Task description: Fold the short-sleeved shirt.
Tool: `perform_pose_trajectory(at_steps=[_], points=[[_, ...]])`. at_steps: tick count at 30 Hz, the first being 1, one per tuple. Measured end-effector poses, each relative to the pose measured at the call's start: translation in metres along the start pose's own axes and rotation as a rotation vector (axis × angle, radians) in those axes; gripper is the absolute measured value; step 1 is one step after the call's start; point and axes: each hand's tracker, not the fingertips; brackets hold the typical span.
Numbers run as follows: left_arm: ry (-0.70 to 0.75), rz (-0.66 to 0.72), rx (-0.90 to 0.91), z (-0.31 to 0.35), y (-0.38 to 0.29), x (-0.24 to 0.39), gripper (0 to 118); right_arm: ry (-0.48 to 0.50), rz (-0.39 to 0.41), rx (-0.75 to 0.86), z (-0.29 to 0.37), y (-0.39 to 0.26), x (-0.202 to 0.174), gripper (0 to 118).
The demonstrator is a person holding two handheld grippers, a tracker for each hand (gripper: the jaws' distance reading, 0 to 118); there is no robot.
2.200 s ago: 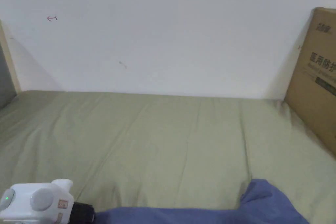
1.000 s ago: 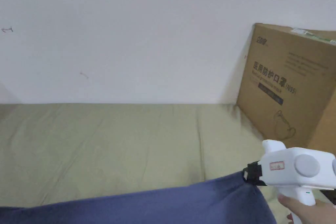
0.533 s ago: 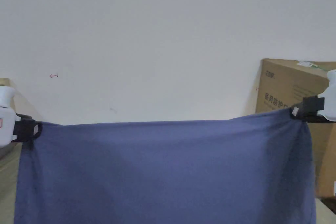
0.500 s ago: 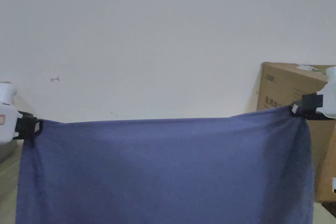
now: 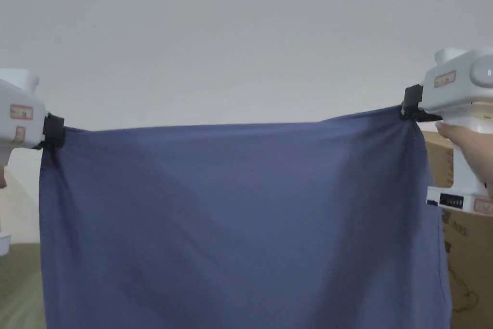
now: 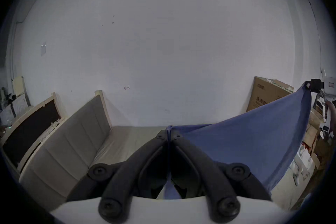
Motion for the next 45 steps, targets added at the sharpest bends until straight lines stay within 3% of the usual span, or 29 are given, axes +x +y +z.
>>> perform_pose_trajectory(at_steps=[7, 12, 16, 21, 26, 29, 31, 34, 37, 45], points=[[0.052, 0.008, 0.085, -0.064, 0.025, 0.008, 0, -0.032, 0.026, 0.110, -0.052, 0.032, -0.010, 0], [0.052, 0.000, 0.085, -0.092, 0.008, 0.021, 0, -0.063, 0.053, 0.120, -0.075, 0.004, -0.005, 0], [0.018, 0.019, -0.055, -0.118, -0.064, 0.030, 0, -0.100, 0.045, -0.032, -0.102, -0.090, 0.015, 0], [-0.018, 0.094, -0.357, -0.130, -0.228, 0.038, 0, -0.085, -0.011, -0.362, -0.105, -0.286, 0.047, 0], [-0.065, 0.107, -0.635, -0.073, -0.392, 0.036, 0, -0.092, 0.001, -0.686, -0.037, -0.467, 0.093, 0], [-0.109, 0.159, -0.717, -0.022, -0.452, 0.016, 0, -0.068, -0.005, -0.761, 0.035, -0.519, 0.117, 0], [-0.130, 0.117, -0.741, 0.016, -0.472, 0.010, 0, -0.001, -0.034, -0.752, 0.083, -0.532, 0.130, 0], [-0.175, 0.120, -0.750, 0.076, -0.485, 0.000, 0, 0.026, -0.017, -0.775, 0.153, -0.540, 0.140, 0], [-0.170, 0.086, -0.760, 0.122, -0.495, -0.004, 0, 0.074, 0.050, -0.834, 0.202, -0.554, 0.146, 0], [-0.195, 0.006, -0.799, 0.200, -0.513, -0.002, 0, 0.069, 0.032, -0.894, 0.249, -0.560, 0.143, 0]])
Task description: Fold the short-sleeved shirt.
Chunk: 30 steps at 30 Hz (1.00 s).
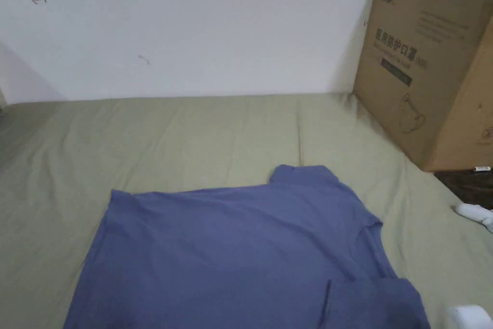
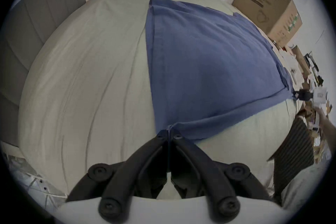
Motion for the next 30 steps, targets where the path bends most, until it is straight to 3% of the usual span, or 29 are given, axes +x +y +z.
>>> perform_pose_trajectory(at_steps=[5, 7, 10, 11, 12, 13, 14, 15, 16, 17, 21, 25, 27, 28, 29, 30], points=[[-0.038, 0.058, -0.024, 0.009, -0.006, -0.007, 0, -0.023, 0.029, -0.039, 0.008, -0.002, -0.008, 0], [-0.072, 0.115, -0.060, 0.008, -0.006, -0.010, 0, -0.023, 0.007, -0.051, 0.008, -0.002, -0.010, 0], [-0.064, 0.091, -0.026, 0.011, -0.006, -0.011, 0, -0.032, -0.019, -0.058, 0.009, -0.001, -0.010, 0], [-0.073, 0.086, -0.012, 0.014, -0.005, -0.010, 3, -0.027, -0.035, -0.046, 0.013, -0.001, -0.010, 0], [-0.081, 0.088, 0.000, 0.017, -0.004, -0.010, 14, -0.018, -0.047, -0.035, 0.017, -0.001, -0.011, 2], [-0.080, 0.093, 0.016, 0.021, -0.005, -0.010, 32, -0.009, -0.063, -0.024, 0.021, -0.001, -0.011, 17], [-0.089, 0.097, 0.044, 0.027, -0.004, -0.010, 63, -0.007, -0.077, -0.017, 0.026, -0.002, -0.010, 47], [-0.094, 0.099, 0.056, 0.034, -0.003, -0.008, 110, -0.006, -0.085, -0.021, 0.030, -0.002, -0.011, 98], [-0.099, 0.109, 0.101, 0.043, -0.002, -0.006, 118, 0.004, -0.097, 0.007, 0.040, -0.004, -0.013, 118], [-0.148, 0.102, 0.214, 0.056, 0.000, -0.007, 112, 0.031, -0.093, 0.105, 0.053, -0.003, -0.020, 117], [-0.155, 0.141, 0.413, 0.097, 0.014, 0.021, 112, 0.036, -0.063, 0.314, 0.097, 0.008, -0.042, 117], [-0.099, 0.072, 0.670, 0.136, 0.037, 0.066, 114, 0.073, -0.063, 0.589, 0.135, 0.029, -0.082, 117], [-0.094, 0.024, 0.781, 0.150, 0.048, 0.091, 106, 0.069, -0.050, 0.755, 0.148, 0.036, -0.104, 115], [-0.085, 0.007, 0.836, 0.157, 0.053, 0.103, 93, 0.067, -0.035, 0.829, 0.157, 0.042, -0.114, 111], [-0.101, 0.024, 0.822, 0.159, 0.055, 0.112, 68, 0.064, -0.022, 0.900, 0.163, 0.044, -0.124, 100], [-0.113, 0.019, 0.876, 0.163, 0.059, 0.119, 17, 0.058, -0.014, 0.950, 0.168, 0.046, -0.131, 64]])
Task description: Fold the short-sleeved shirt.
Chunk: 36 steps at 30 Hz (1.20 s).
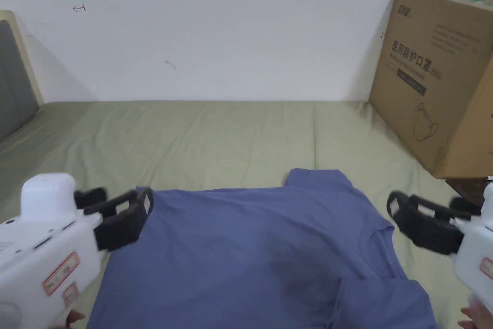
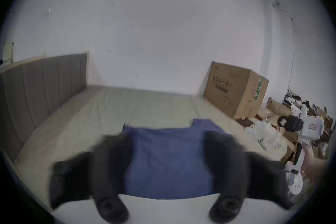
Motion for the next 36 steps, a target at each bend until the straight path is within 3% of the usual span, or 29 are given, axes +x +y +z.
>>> perform_pose_trajectory(at_steps=[1, 2, 6, 10, 13, 16, 17, 19, 20, 21, 22, 23, 24, 28, 29, 30, 31, 33, 36], points=[[0.006, 0.000, 0.001, -0.005, 0.003, 0.006, 0, -0.005, 0.004, 0.042, 0.000, 0.005, -0.009, 23], [0.015, -0.012, -0.014, -0.010, 0.005, 0.013, 0, -0.012, 0.001, 0.052, -0.004, 0.012, -0.012, 0], [0.001, -0.045, 0.020, -0.014, 0.017, 0.015, 0, -0.004, -0.033, 0.074, -0.008, 0.025, -0.019, 0], [-0.005, -0.101, 0.000, -0.006, 0.032, 0.000, 0, -0.036, 0.015, 0.040, -0.015, 0.033, -0.023, 0], [-0.041, 0.023, -0.437, -0.025, 0.030, -0.033, 0, 0.029, -0.049, -0.052, -0.020, 0.029, -0.015, 0], [-0.033, 0.199, -0.935, -0.043, -0.022, -0.078, 0, 0.061, -0.071, -0.154, -0.029, 0.016, -0.010, 0], [0.065, 0.097, -0.880, -0.044, -0.036, -0.092, 0, 0.067, -0.054, -0.192, -0.032, 0.008, -0.007, 0], [0.159, 0.035, -0.928, -0.043, -0.065, -0.112, 1, 0.045, -0.023, -0.234, -0.034, -0.002, -0.012, 0], [0.170, 0.064, -0.923, -0.042, -0.080, -0.123, 17, 0.039, -0.017, -0.262, -0.034, -0.008, -0.011, 0], [0.187, 0.086, -0.929, -0.037, -0.090, -0.127, 70, 0.044, -0.018, -0.284, -0.035, -0.013, -0.009, 0], [0.198, 0.096, -0.949, -0.036, -0.104, -0.132, 110, 0.049, -0.022, -0.303, -0.034, -0.019, -0.010, 0], [0.182, 0.111, -0.949, -0.032, -0.117, -0.135, 118, 0.051, -0.029, -0.317, -0.034, -0.024, -0.009, 0], [0.129, 0.132, -0.886, -0.032, -0.122, -0.133, 114, 0.049, -0.033, -0.333, -0.034, -0.028, -0.007, 0], [0.140, 0.016, -0.943, -0.046, -0.151, -0.132, 112, 0.029, -0.063, -0.411, -0.036, -0.046, 0.007, 0], [0.105, -0.015, -0.956, -0.045, -0.153, -0.130, 103, 0.026, -0.060, -0.421, -0.036, -0.049, 0.009, 0], [0.091, -0.037, -0.952, -0.046, -0.157, -0.129, 65, 0.018, -0.051, -0.430, -0.035, -0.053, 0.011, 0], [0.084, -0.065, -0.949, -0.048, -0.161, -0.126, 35, 0.001, -0.032, -0.441, -0.034, -0.055, 0.012, 0], [0.108, -0.157, -0.938, -0.043, -0.164, -0.119, 22, -0.024, -0.010, -0.452, -0.031, -0.060, 0.018, 0], [0.133, -0.133, -0.858, -0.031, -0.158, -0.114, 7, -0.064, -0.019, -0.489, -0.026, -0.066, 0.036, 0]])
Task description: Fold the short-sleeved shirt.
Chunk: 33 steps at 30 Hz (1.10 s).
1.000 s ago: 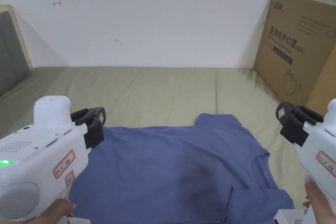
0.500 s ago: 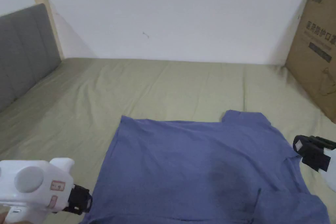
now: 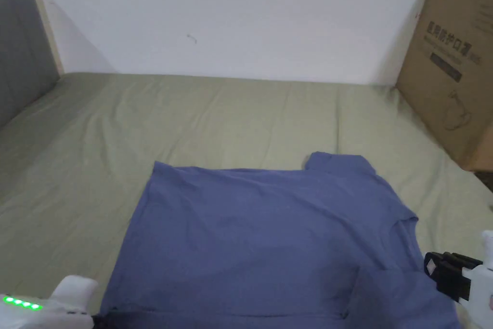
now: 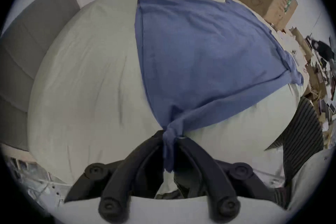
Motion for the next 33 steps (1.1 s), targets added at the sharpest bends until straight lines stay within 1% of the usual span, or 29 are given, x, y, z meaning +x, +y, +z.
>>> perform_pose_trajectory(at_steps=[2, 3, 4, 5, 6, 7, 8, 9, 11, 12, 13, 14, 15, 16, 17, 18, 19, 20, 21, 22, 24, 25, 26, 27, 28, 30, 32, 33], points=[[-0.020, 0.052, 0.060, 0.017, -0.001, 0.002, 7, -0.062, -0.007, -0.038, 0.000, -0.008, 0.017, 0], [-0.013, 0.066, 0.083, 0.023, -0.002, 0.003, 7, -0.073, -0.014, -0.056, -0.001, -0.012, 0.025, 3], [-0.005, 0.076, 0.102, 0.029, -0.004, 0.005, 7, -0.077, -0.028, -0.095, -0.004, -0.016, 0.035, 15], [-0.007, 0.078, 0.110, 0.038, -0.002, 0.012, 7, -0.081, -0.044, -0.149, -0.010, -0.019, 0.045, 47], [-0.002, 0.082, 0.128, 0.044, -0.001, 0.014, 7, -0.105, -0.057, -0.248, -0.020, -0.026, 0.055, 105], [-0.014, 0.096, 0.123, 0.047, -0.001, 0.015, 7, -0.106, -0.040, -0.319, -0.022, -0.029, 0.060, 117], [-0.010, 0.116, 0.130, 0.051, -0.001, 0.015, 7, -0.104, -0.057, -0.306, -0.027, -0.027, 0.066, 116], [-0.021, 0.146, 0.133, 0.054, 0.003, 0.017, 7, -0.120, -0.052, -0.336, -0.034, -0.027, 0.072, 116], [-0.030, 0.180, 0.136, 0.057, 0.003, 0.015, 6, -0.168, -0.020, -0.430, -0.056, -0.052, 0.077, 116], [-0.026, 0.183, 0.129, 0.057, 0.003, 0.015, 6, -0.159, -0.006, -0.475, -0.064, -0.057, 0.080, 116], [-0.021, 0.190, 0.122, 0.054, 0.006, 0.015, 7, -0.162, 0.021, -0.520, -0.072, -0.063, 0.082, 115], [-0.020, 0.199, 0.108, 0.053, 0.006, 0.014, 7, -0.191, 0.058, -0.538, -0.080, -0.072, 0.085, 111], [-0.021, 0.204, 0.096, 0.052, 0.005, 0.014, 6, -0.205, 0.098, -0.558, -0.085, -0.076, 0.084, 98], [-0.022, 0.213, 0.084, 0.051, 0.004, 0.013, 6, -0.177, 0.112, -0.552, -0.084, -0.078, 0.083, 90], [-0.024, 0.220, 0.067, 0.047, 0.006, 0.013, 7, -0.155, 0.097, -0.524, -0.077, -0.075, 0.080, 86], [-0.020, 0.222, 0.058, 0.047, 0.005, 0.013, 6, -0.148, 0.103, -0.516, -0.070, -0.072, 0.079, 66], [-0.016, 0.222, 0.051, 0.047, 0.004, 0.013, 6, -0.087, 0.112, -0.520, -0.065, -0.068, 0.077, 40], [-0.017, 0.224, 0.050, 0.048, 0.003, 0.013, 6, -0.060, 0.121, -0.525, -0.061, -0.066, 0.076, 15], [-0.020, 0.228, 0.050, 0.046, 0.004, 0.013, 6, -0.065, 0.139, -0.526, -0.057, -0.065, 0.074, 5], [-0.028, 0.239, 0.050, 0.047, 0.003, 0.013, 6, -0.032, 0.138, -0.518, -0.051, -0.063, 0.073, 5], [-0.036, 0.257, 0.045, 0.049, 0.001, 0.011, 6, -0.043, 0.138, -0.507, -0.041, -0.059, 0.073, 4], [-0.038, 0.259, 0.046, 0.050, 0.001, 0.010, 6, -0.040, 0.117, -0.495, -0.037, -0.055, 0.075, 4], [-0.038, 0.260, 0.049, 0.053, 0.000, 0.009, 6, -0.029, 0.067, -0.468, -0.031, -0.053, 0.080, 4], [-0.039, 0.263, 0.055, 0.056, 0.000, 0.008, 6, -0.020, 0.041, -0.456, -0.027, -0.050, 0.082, 4], [-0.046, 0.269, 0.059, 0.059, 0.001, 0.007, 6, -0.011, 0.024, -0.437, -0.021, -0.046, 0.082, 4], [-0.052, 0.279, 0.068, 0.064, 0.010, 0.006, 6, -0.006, 0.013, -0.418, -0.014, -0.035, 0.081, 4], [-0.060, 0.288, 0.091, 0.067, 0.024, 0.001, 6, 0.018, -0.021, -0.373, -0.014, -0.019, 0.080, 4], [-0.065, 0.294, 0.097, 0.062, 0.036, -0.002, 6, 0.040, -0.055, -0.369, -0.022, -0.008, 0.082, 4]])
